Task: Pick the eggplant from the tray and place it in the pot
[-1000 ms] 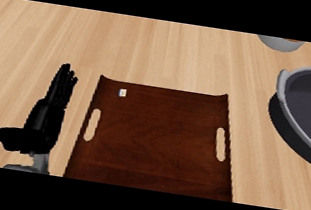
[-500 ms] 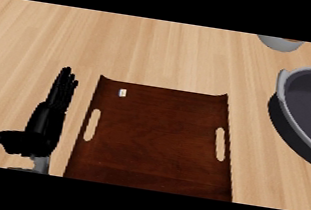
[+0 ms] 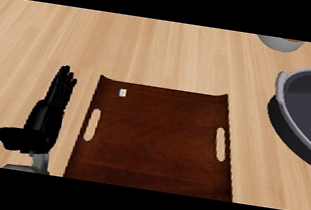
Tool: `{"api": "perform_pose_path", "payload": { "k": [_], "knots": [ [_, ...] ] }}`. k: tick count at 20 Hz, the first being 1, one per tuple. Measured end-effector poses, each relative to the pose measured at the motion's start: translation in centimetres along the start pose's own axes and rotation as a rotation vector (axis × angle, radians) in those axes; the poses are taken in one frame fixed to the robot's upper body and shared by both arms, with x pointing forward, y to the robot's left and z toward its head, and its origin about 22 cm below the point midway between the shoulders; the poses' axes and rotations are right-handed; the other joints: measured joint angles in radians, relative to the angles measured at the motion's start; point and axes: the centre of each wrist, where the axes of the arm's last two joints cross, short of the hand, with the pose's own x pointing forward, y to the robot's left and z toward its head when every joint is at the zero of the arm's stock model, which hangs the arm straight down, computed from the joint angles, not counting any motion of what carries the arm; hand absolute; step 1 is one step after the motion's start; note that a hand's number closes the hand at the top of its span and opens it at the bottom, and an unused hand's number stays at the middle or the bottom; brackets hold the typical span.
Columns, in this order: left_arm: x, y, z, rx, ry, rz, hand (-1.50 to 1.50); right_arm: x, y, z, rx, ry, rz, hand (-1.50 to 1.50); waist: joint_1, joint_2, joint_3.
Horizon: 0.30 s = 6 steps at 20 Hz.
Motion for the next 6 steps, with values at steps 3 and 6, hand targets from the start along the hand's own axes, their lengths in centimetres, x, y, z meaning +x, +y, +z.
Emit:
{"api": "perform_pose_path", "payload": {
  "k": [3, 6],
  "knots": [
    [0.4, 0.1, 0.2, 0.0, -0.001, 0.001, 0.0, -0.1, -1.6, -0.4, -0.044, 0.006, -0.022, -1.5, 0.0, 0.0, 0.0],
    [0.8, 0.1, 0.2, -0.002, -0.003, -0.001, 0.0, -0.9, -3.5, -1.1, -0.093, 0.013, -0.035, -1.5, 0.0, 0.0, 0.0]
  ]
}}
